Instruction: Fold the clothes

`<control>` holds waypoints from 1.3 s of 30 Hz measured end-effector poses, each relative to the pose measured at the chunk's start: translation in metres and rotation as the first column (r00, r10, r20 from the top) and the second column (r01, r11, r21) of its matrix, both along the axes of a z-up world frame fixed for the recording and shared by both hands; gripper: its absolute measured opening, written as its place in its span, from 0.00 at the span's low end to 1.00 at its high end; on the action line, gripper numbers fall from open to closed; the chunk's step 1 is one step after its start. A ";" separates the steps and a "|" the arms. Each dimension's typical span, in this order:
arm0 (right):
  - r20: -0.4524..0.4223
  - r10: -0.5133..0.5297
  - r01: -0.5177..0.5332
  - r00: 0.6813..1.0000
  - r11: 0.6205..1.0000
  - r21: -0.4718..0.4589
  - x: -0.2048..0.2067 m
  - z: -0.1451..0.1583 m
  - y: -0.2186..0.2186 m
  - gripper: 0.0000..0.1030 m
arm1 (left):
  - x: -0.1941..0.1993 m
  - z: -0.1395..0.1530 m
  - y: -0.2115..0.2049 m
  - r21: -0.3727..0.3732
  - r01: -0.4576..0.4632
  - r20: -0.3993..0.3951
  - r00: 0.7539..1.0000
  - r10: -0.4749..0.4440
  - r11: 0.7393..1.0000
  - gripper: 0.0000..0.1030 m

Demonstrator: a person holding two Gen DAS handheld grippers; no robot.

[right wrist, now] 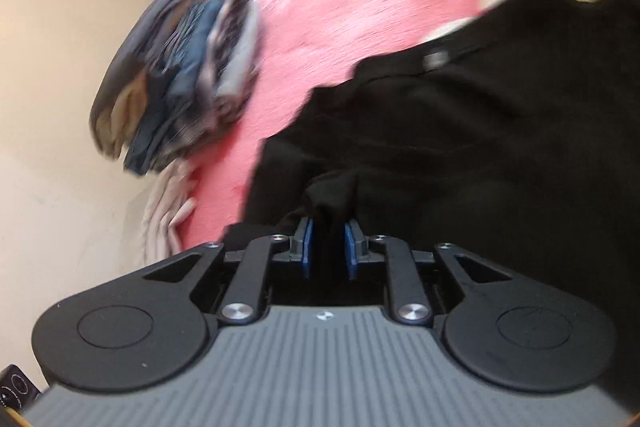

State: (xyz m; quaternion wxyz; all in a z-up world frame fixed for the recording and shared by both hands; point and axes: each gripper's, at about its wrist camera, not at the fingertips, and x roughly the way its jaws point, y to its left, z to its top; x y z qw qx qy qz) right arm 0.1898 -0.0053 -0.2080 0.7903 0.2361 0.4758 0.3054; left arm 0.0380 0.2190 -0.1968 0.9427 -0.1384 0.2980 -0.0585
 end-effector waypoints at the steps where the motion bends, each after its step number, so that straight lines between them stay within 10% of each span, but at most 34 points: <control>1: 0.009 -0.032 0.032 0.999 0.999 0.005 -0.001 0.003 -0.007 0.18 | 0.003 -0.002 0.001 0.001 -0.004 -0.006 1.000 0.004 1.000 0.57; 7: 0.003 0.042 -0.042 0.999 0.999 0.022 -0.009 0.028 -0.006 0.31 | 0.016 -0.016 -0.012 0.117 -0.003 -0.030 1.000 0.006 0.993 0.54; 14: -0.302 0.077 -0.054 0.950 0.995 0.086 -0.011 0.016 0.024 0.40 | 0.014 -0.018 -0.030 0.192 0.032 0.002 0.999 -0.033 0.981 0.52; 21: -0.377 0.060 0.024 0.924 0.976 0.215 -0.013 0.008 0.021 0.04 | 0.013 -0.021 -0.039 0.281 0.044 0.008 0.999 -0.048 0.959 0.51; 26: -0.321 0.126 0.005 0.939 0.926 0.378 -0.013 0.027 -0.016 0.03 | 0.013 -0.020 -0.030 0.269 0.037 -0.013 0.999 -0.035 0.962 0.51; 33: -0.383 0.030 0.056 0.923 0.976 0.212 0.020 0.011 -0.084 0.03 | 0.014 -0.018 -0.024 0.267 0.041 -0.019 0.999 -0.038 0.963 0.51; 39: -0.456 0.125 0.016 0.881 0.956 0.293 -0.005 0.003 -0.056 0.16 | 0.019 -0.023 -0.036 0.311 0.053 -0.014 0.999 -0.051 0.949 0.51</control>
